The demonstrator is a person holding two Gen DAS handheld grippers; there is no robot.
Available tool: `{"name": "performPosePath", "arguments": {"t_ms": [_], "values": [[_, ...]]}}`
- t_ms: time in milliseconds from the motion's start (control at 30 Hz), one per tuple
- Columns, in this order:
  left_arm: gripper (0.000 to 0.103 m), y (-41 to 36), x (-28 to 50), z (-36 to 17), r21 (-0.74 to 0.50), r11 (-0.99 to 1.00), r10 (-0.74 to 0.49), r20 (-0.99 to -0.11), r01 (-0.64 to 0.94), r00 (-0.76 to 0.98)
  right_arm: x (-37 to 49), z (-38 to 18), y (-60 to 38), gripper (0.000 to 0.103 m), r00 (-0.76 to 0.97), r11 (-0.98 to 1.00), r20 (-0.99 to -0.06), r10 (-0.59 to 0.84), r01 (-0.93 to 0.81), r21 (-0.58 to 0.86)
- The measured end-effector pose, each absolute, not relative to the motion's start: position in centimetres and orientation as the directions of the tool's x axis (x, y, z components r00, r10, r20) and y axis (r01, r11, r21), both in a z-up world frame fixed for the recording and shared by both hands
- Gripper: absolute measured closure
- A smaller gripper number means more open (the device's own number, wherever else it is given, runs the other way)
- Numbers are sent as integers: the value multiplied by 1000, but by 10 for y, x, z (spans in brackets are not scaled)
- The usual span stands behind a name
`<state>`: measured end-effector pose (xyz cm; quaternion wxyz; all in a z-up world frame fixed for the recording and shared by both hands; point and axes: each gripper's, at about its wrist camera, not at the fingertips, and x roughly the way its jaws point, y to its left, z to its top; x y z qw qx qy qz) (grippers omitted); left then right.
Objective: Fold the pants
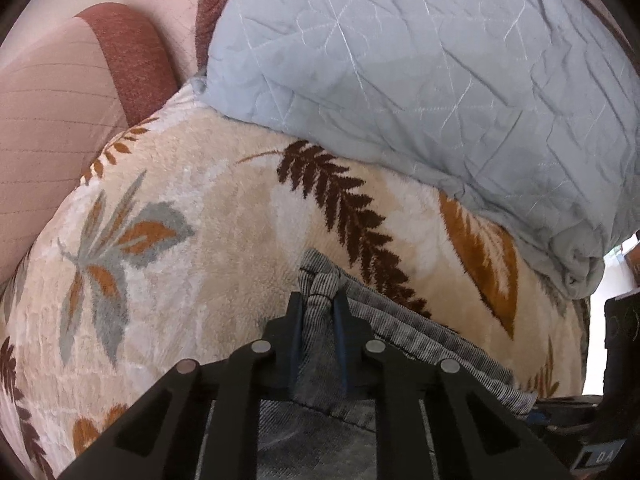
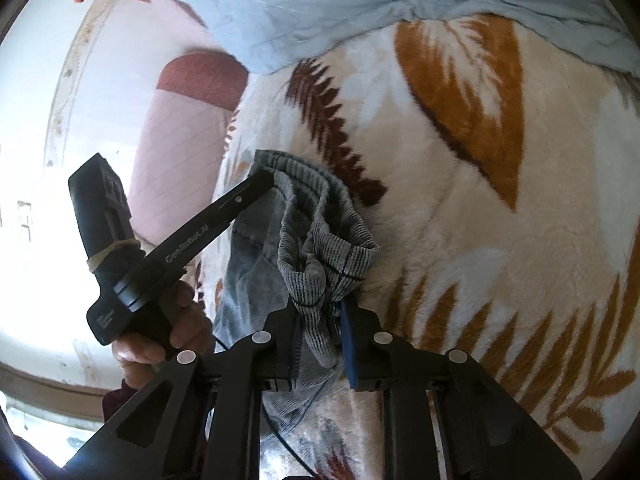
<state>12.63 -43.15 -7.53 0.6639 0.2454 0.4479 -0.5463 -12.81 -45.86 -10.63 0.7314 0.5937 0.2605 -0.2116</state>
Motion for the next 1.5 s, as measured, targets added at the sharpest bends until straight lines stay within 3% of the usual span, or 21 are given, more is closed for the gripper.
{"name": "performPosePath", "arguments": {"t_ms": [533,1067,1233,1300,1367,1500], "values": [[87,-347,165,-11,-257,381,-634,-772,888,49,-86,-67,-410,88,823,422,-563,73,486,765],[84,-227,198,-33,-285,528,-611,-782,800,124,-12,-83,-333,88,756,563,-584,295,356,746],[83,-194,215,-40,-280,618,-582,-791,735,188,-7,-91,-318,78,726,557,-584,363,333,761],[83,-180,219,-38,-285,645,-579,-788,709,210,-3,-94,-311,62,709,530,-560,430,304,792],[84,-167,220,-37,-294,662,-576,-788,690,217,2,-99,-307,53,687,488,-521,506,270,830],[84,-146,214,-38,-291,686,-562,-794,667,232,8,-104,-308,51,658,441,-490,572,258,860]]}}
